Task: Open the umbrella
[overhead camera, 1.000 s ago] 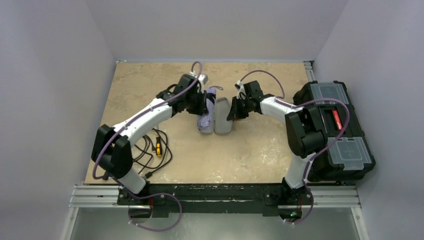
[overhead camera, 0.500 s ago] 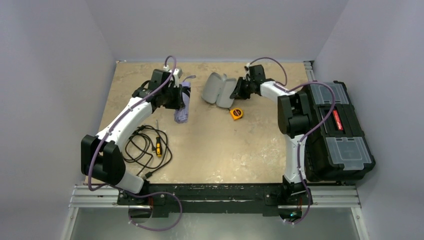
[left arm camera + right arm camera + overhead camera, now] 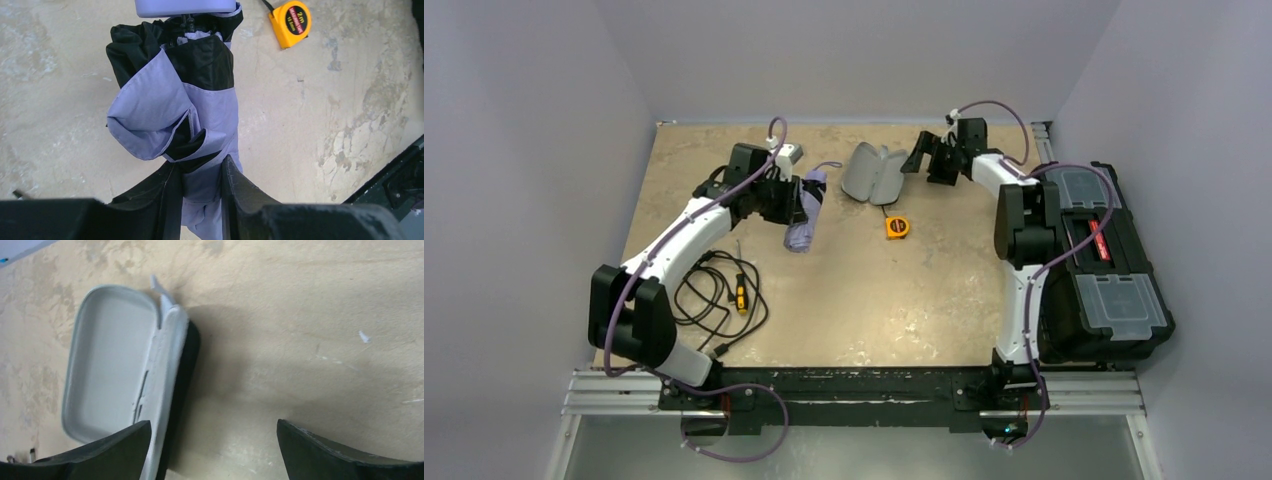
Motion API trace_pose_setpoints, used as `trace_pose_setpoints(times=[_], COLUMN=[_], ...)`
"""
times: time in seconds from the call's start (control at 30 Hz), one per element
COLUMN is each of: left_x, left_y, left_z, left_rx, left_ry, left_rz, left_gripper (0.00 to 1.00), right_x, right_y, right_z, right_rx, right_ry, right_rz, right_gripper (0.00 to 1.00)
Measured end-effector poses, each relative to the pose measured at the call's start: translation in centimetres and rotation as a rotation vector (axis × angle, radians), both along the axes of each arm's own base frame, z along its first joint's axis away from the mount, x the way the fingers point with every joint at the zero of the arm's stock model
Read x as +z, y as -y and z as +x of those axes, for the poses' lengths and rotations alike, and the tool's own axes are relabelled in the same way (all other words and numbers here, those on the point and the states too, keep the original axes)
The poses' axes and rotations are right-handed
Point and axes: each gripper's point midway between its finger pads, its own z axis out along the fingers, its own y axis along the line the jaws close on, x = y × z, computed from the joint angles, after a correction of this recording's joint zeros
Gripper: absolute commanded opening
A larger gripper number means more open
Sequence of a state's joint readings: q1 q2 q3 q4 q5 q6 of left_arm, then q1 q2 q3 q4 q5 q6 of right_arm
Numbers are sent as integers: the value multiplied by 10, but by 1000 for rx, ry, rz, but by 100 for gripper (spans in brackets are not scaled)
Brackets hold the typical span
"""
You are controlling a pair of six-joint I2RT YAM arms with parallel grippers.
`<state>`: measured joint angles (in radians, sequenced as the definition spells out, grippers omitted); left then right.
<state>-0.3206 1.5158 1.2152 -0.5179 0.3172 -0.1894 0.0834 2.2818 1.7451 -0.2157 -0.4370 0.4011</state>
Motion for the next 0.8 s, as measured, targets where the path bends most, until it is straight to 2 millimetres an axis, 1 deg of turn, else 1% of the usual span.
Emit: trace_pose_setpoints(times=[0.07,0.1,0.13,0.2,0.3,0.33,0.4,0.47,0.53,0.57,0.67,0.73,0.8], left_x=[0,0,2,12,41,54,81,105,124,132,155,171,185], left_y=[5,8,9,12,18,21,28,34,38,40,46,56,69], left_z=[-1,-2,-3,-4,0,1,3,2,-1,-4,-16,-28,-42], left_rx=[-26,-36,-43,-46,-46,-52,-79,-118,-156,-175,-229,-276,-326], left_ry=[10,15,22,46,126,159,233,309,372,403,498,558,603], left_rz=[-26,-39,-53,-78,-142,-170,-223,-266,-290,-296,-300,-308,-328], left_gripper=[0,0,0,0,0,0,0,0,0,0,0,0,0], right_x=[9,16,28,60,137,160,218,255,286,298,319,325,325], right_y=[-2,-5,-6,-11,-20,-24,-35,-49,-69,-81,-112,-131,-145], right_z=[-8,-14,-22,-36,-67,-77,-108,-136,-166,-180,-213,-233,-246], right_rx=[34,55,76,115,177,198,259,319,397,435,528,574,596], right_ry=[14,25,40,94,243,295,436,530,613,642,691,706,709], right_rz=[1,2,3,11,54,75,137,184,227,249,312,353,384], right_gripper=[99,99,99,99,99,99,99,99,99,99,99,99,99])
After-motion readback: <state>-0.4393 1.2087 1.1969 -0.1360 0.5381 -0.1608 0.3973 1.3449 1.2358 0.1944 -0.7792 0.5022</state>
